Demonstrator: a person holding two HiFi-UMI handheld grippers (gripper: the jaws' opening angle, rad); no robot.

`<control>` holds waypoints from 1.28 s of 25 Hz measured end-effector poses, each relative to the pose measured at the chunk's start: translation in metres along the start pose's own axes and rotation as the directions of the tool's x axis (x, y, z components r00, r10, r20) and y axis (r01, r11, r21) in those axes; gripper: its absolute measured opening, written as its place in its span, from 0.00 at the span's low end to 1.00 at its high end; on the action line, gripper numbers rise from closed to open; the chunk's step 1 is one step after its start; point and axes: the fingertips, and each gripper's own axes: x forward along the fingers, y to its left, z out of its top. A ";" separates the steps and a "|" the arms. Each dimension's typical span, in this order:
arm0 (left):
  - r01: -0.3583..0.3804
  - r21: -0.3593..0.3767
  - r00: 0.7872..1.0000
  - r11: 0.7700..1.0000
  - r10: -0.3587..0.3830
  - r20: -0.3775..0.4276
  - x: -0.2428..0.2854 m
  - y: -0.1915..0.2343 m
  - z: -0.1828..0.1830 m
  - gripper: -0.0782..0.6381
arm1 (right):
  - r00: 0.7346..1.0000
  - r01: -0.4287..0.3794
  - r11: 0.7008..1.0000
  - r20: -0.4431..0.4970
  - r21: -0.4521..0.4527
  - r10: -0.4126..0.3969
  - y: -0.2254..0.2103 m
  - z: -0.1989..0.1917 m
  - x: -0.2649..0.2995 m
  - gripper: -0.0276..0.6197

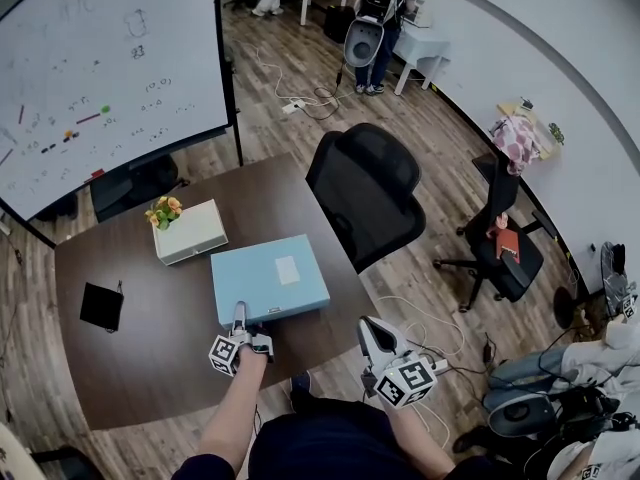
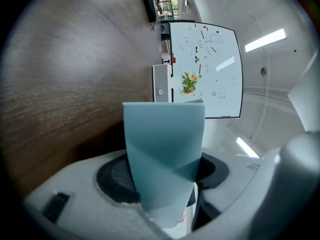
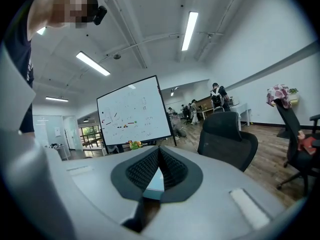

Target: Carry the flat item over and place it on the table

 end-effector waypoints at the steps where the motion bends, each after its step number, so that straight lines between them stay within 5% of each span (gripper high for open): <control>1: -0.007 0.002 1.000 1.000 0.007 0.001 0.000 0.003 0.000 0.49 | 1.000 -0.004 1.000 0.000 0.002 0.004 0.001 0.000 0.001 0.06; 11: -0.008 -0.023 1.000 1.000 0.008 0.014 0.010 0.013 0.004 0.49 | 1.000 -0.010 1.000 0.006 0.019 0.010 0.000 -0.006 0.006 0.06; 14: -0.099 -0.062 0.995 0.993 0.100 0.019 0.010 0.026 0.005 0.51 | 1.000 -0.006 1.000 0.007 0.020 0.006 -0.001 -0.007 0.008 0.06; 21: -0.381 -0.042 0.923 0.924 0.382 0.035 -0.001 0.039 0.007 0.69 | 1.000 -0.018 0.999 0.001 0.029 0.018 0.004 -0.008 0.016 0.06; 27: -0.424 -0.090 0.902 0.901 0.429 0.051 -0.001 0.043 0.012 0.77 | 0.999 -0.041 0.999 -0.001 0.035 0.041 0.009 -0.008 0.022 0.06; 32: -0.543 -0.116 0.829 0.832 0.553 0.084 -0.005 0.051 0.021 0.83 | 0.999 -0.036 0.999 0.018 0.013 0.036 0.010 -0.003 0.025 0.06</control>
